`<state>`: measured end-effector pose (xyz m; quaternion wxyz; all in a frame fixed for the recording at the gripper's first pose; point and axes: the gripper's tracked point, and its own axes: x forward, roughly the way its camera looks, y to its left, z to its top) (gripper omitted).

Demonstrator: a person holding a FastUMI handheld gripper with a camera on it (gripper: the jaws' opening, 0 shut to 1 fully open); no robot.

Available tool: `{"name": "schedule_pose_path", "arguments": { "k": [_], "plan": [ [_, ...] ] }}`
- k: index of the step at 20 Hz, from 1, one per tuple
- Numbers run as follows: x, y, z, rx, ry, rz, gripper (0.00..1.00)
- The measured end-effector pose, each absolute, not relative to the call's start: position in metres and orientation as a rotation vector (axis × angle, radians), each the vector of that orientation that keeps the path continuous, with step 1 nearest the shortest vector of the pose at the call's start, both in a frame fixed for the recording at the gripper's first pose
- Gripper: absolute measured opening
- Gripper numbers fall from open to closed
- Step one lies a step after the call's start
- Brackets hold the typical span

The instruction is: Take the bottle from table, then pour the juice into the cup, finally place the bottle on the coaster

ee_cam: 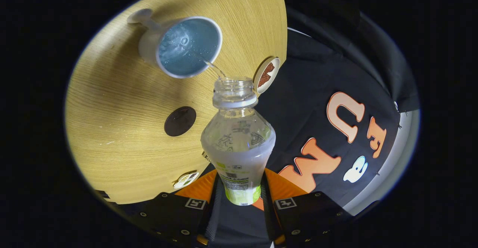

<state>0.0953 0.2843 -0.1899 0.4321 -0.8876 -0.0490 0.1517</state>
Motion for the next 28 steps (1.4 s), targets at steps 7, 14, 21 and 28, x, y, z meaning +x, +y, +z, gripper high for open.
{"name": "schedule_pose_path", "arguments": {
  "k": [7,14,21,28],
  "plan": [
    [0.0945,0.2838,-0.1820,-2.235,-0.135,0.373,0.52],
    [0.0946,0.2854,-0.1810,-2.258,-0.150,0.377,0.52],
    [0.0924,0.2870,-0.1831,-2.256,-0.154,0.385,0.52],
    [0.0924,0.2863,-0.1832,-2.250,-0.153,0.383,0.52]
  ]
}}
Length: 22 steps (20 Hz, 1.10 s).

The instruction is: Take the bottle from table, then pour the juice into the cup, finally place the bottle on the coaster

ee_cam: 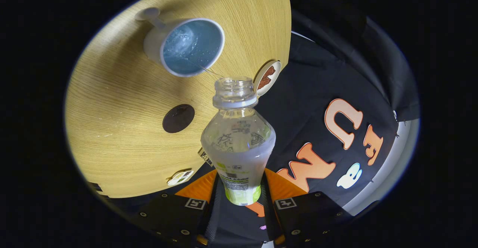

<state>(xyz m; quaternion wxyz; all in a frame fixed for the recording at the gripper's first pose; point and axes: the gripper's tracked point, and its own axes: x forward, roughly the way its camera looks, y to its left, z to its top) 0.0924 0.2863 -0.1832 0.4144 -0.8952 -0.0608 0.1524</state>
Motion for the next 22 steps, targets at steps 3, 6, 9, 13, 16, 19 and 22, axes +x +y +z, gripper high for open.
{"name": "schedule_pose_path", "arguments": {
  "k": [3,6,9,13,16,19,22],
  "plan": [
    [0.091,0.286,-0.186,-2.222,-0.149,0.390,0.52],
    [0.090,0.284,-0.190,-2.173,-0.143,0.397,0.52],
    [0.088,0.280,-0.196,-2.101,-0.118,0.401,0.52],
    [0.088,0.269,-0.207,-1.969,-0.053,0.400,0.53],
    [0.083,0.260,-0.220,-1.886,-0.025,0.401,0.53],
    [0.079,0.254,-0.233,-1.742,0.028,0.417,0.53],
    [0.075,0.255,-0.243,-1.553,0.099,0.443,0.53]
  ]
}}
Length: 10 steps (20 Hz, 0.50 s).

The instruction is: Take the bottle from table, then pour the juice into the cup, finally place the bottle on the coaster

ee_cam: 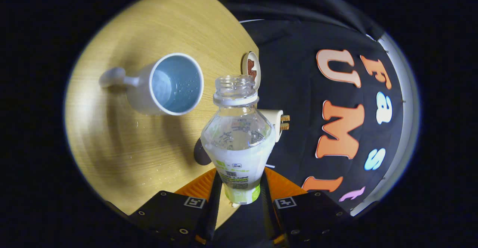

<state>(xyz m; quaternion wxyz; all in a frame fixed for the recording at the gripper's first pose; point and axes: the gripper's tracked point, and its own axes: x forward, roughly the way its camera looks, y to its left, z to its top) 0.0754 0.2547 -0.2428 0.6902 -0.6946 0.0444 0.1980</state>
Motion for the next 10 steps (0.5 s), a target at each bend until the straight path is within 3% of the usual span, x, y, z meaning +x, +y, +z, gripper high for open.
{"name": "schedule_pose_path", "arguments": {
  "k": [10],
  "plan": [
    [0.076,0.269,-0.231,-0.871,0.275,0.498,0.53]
  ]
}}
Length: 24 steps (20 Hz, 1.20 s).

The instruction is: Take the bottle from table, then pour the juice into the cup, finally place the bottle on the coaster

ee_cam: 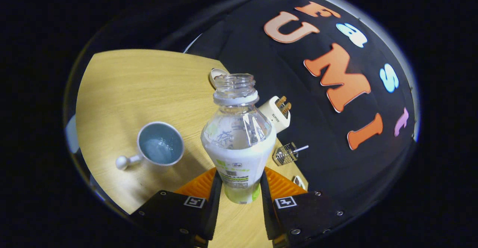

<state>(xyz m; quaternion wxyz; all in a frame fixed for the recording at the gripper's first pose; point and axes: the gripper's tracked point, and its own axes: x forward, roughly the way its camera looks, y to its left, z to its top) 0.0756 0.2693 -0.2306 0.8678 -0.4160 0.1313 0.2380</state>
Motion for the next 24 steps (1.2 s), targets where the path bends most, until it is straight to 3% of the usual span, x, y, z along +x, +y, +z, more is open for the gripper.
{"name": "schedule_pose_path", "arguments": {
  "k": [16,24],
  "plan": [
    [0.179,0.246,-0.237,-0.128,0.410,0.430,0.53],
    [0.210,0.237,-0.283,-0.040,0.487,0.381,0.53]
  ]
}}
